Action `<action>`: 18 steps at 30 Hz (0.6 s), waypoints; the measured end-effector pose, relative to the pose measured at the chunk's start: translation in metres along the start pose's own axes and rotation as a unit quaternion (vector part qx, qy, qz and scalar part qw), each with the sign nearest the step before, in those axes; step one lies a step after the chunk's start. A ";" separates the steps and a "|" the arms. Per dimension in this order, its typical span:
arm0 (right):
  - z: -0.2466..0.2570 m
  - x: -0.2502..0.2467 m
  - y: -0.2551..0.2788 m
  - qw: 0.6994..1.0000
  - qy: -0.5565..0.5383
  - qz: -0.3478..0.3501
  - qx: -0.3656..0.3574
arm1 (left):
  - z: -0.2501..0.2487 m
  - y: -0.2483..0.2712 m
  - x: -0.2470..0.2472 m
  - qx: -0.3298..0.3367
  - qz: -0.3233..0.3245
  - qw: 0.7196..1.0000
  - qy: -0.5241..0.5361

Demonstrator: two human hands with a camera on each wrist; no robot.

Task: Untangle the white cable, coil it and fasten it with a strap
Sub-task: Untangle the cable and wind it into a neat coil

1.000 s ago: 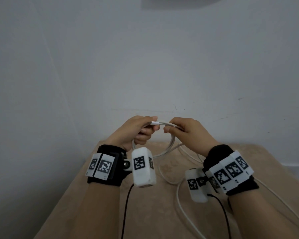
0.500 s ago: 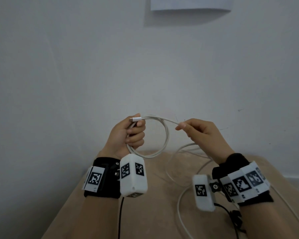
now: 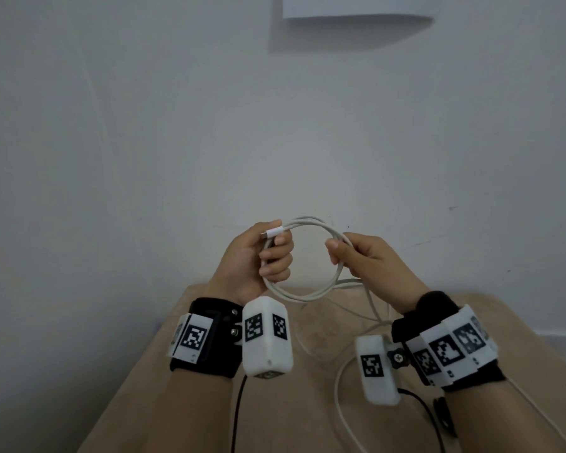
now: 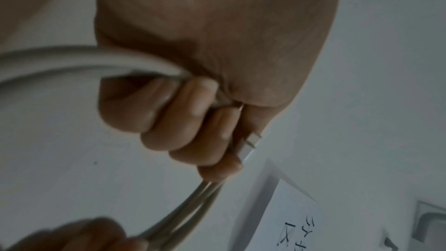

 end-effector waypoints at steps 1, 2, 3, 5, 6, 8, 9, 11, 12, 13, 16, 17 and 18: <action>-0.001 0.000 0.000 1.000 0.017 0.009 0.003 | -0.001 0.002 -0.001 -0.015 -0.018 0.999 -0.029; -0.002 0.000 0.001 0.999 0.036 0.016 0.008 | -0.002 0.005 -0.001 -0.030 -0.034 0.997 -0.055; -0.002 0.001 0.001 0.998 0.057 0.023 0.014 | -0.002 0.007 -0.002 -0.045 -0.045 0.995 -0.080; -0.003 0.003 0.001 0.994 0.100 0.037 0.025 | -0.002 0.011 -0.004 -0.069 -0.053 0.988 -0.129; -0.003 0.004 0.000 0.991 0.119 0.046 0.031 | -0.002 0.012 -0.005 -0.078 -0.053 0.983 -0.158; -0.003 0.007 0.001 0.985 0.155 0.068 0.044 | -0.001 0.012 -0.006 -0.097 -0.048 0.970 -0.217; -0.003 0.008 0.001 0.981 0.172 0.079 0.049 | 0.000 0.011 -0.007 -0.106 -0.046 0.963 -0.242; -0.002 0.010 0.002 0.974 0.199 0.093 0.055 | 0.002 0.010 -0.006 -0.119 -0.044 0.947 -0.294; -0.001 0.011 0.002 0.971 0.210 0.099 0.056 | 0.004 0.010 -0.005 -0.126 -0.043 0.936 -0.325; 0.000 0.012 0.002 0.968 0.220 0.104 0.056 | 0.005 0.009 -0.003 -0.131 -0.042 0.925 -0.354; 0.001 0.014 0.002 0.963 0.238 0.114 0.051 | 0.008 0.007 0.001 -0.133 -0.039 0.916 -0.376; 0.001 0.014 0.001 0.965 0.234 0.110 0.047 | 0.008 0.007 0.002 -0.129 -0.043 0.918 -0.371; 0.000 0.014 0.001 0.968 0.224 0.102 0.043 | 0.008 0.007 0.003 -0.123 -0.048 0.920 -0.368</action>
Point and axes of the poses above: each hand's wrist, its own y-axis away from the middle knuckle, its own x-axis out of the palm, z = x × y, the point moved 1 cm from there along -y, towards the middle knuckle, and after that the axes turned 9 degrees about z, right-handed, at the moved point
